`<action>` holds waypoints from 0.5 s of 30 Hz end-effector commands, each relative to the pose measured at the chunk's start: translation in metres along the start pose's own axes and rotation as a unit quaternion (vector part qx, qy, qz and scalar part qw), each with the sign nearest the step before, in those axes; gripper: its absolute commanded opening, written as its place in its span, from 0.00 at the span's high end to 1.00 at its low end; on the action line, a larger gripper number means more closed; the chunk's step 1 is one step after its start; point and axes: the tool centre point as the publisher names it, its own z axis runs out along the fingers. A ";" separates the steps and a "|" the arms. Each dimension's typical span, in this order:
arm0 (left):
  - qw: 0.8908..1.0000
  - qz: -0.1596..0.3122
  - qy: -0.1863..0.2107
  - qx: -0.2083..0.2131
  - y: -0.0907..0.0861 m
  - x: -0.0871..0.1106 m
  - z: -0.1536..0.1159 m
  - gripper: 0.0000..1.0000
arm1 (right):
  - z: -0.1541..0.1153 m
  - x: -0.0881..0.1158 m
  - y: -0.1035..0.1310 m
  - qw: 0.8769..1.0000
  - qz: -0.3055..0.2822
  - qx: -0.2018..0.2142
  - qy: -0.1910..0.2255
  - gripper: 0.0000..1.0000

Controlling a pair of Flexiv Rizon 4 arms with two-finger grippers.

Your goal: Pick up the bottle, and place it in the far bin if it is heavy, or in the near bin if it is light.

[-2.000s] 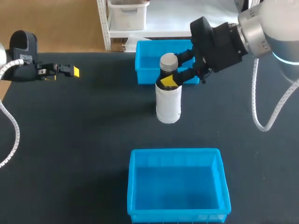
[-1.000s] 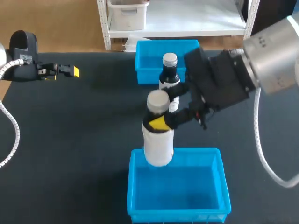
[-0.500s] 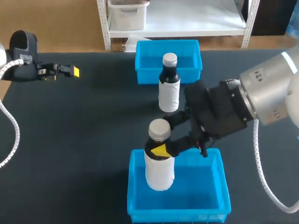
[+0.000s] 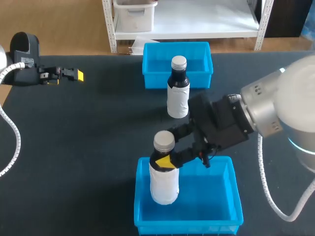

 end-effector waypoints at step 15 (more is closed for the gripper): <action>1.000 0.000 0.000 0.000 0.000 0.000 0.000 0.00 | 0.013 0.021 -0.006 1.000 0.005 -0.008 0.004 1.00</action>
